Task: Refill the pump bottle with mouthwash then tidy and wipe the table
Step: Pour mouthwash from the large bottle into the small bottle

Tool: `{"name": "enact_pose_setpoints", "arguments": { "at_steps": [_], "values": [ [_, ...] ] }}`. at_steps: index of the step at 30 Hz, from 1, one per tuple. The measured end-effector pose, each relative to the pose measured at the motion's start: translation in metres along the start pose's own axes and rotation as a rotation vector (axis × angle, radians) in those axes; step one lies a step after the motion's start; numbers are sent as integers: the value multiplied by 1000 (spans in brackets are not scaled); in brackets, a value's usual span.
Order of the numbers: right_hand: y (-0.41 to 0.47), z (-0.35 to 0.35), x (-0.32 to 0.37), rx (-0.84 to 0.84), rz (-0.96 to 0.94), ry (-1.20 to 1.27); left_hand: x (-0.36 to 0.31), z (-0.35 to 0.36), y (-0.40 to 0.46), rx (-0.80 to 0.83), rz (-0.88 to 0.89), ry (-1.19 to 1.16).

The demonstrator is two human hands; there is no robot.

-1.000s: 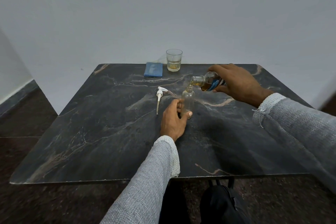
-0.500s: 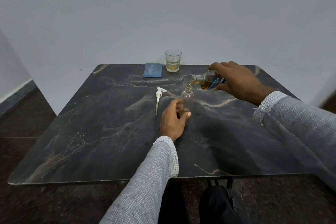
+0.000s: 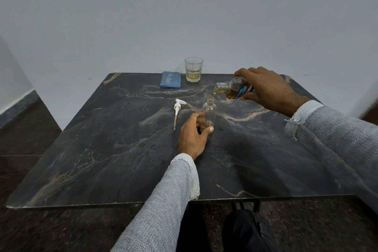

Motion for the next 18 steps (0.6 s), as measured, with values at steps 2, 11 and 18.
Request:
{"name": "enact_pose_setpoints", "arguments": {
  "at_steps": [2,11,18],
  "values": [
    [0,1,0,3,-1,-5,0,0,0,-2,2,0],
    [1,-1,-3,-2,-7,-14,1,0,0,-2,8,7],
    [1,-1,-1,-9,-17,-32,0,0,0,-3,7,10]
  ]
}}
Point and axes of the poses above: each hand's wrist, its own y-axis towards the middle knuckle, its own z-axis out of the palm, x = y × z, the point moved 8 cm from there along y, towards the middle knuckle, and after that the axes turned 3 degrees about -x, right-handed, at the moved point
